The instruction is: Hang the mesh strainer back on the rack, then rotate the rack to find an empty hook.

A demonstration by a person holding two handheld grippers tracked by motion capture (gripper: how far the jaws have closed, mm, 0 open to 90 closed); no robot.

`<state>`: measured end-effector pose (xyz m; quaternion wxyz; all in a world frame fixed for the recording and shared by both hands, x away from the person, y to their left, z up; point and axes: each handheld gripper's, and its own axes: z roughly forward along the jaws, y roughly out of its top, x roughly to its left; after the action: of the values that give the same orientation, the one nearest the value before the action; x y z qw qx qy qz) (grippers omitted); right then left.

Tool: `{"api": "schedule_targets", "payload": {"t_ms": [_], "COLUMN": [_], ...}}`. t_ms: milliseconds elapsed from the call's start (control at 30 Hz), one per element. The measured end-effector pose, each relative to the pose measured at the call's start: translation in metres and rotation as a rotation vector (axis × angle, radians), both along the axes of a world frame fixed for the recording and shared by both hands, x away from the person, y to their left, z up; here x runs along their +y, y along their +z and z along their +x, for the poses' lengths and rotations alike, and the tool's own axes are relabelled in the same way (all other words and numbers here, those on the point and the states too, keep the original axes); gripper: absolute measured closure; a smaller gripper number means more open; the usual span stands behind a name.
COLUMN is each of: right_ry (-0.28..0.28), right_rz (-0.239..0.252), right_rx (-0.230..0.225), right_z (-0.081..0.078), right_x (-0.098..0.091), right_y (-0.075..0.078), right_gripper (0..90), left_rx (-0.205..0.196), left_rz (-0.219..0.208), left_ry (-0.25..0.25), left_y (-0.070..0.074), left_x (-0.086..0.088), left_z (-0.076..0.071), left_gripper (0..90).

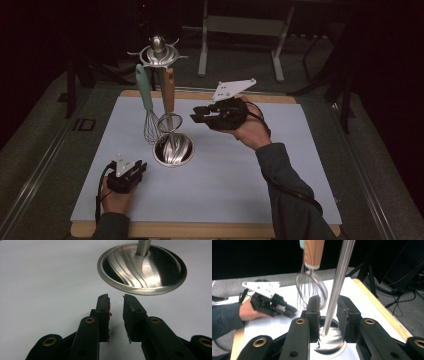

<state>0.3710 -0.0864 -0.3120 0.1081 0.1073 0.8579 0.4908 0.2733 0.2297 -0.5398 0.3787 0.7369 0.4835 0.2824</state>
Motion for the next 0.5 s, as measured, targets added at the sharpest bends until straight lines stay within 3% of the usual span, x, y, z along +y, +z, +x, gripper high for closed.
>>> {"api": "schedule_targets", "payload": {"t_ms": [167, 500], "right_ry": [-0.005, -0.031], "right_rz": [-0.032, -0.049], "right_rx": [0.014, 0.043], "right_z": [0.001, 0.004], "right_x": [-0.006, -0.020], "right_y": [-0.009, -0.026], "right_gripper": [72.2, 71.7], "left_rx": [0.001, -0.007], "left_rz": [0.001, -0.009], "left_ry": [0.001, 0.006], "left_y": [0.000, 0.000], "left_x": [0.000, 0.001], "left_z": [0.000, 0.000], "left_gripper": [75.3, 75.3]}}
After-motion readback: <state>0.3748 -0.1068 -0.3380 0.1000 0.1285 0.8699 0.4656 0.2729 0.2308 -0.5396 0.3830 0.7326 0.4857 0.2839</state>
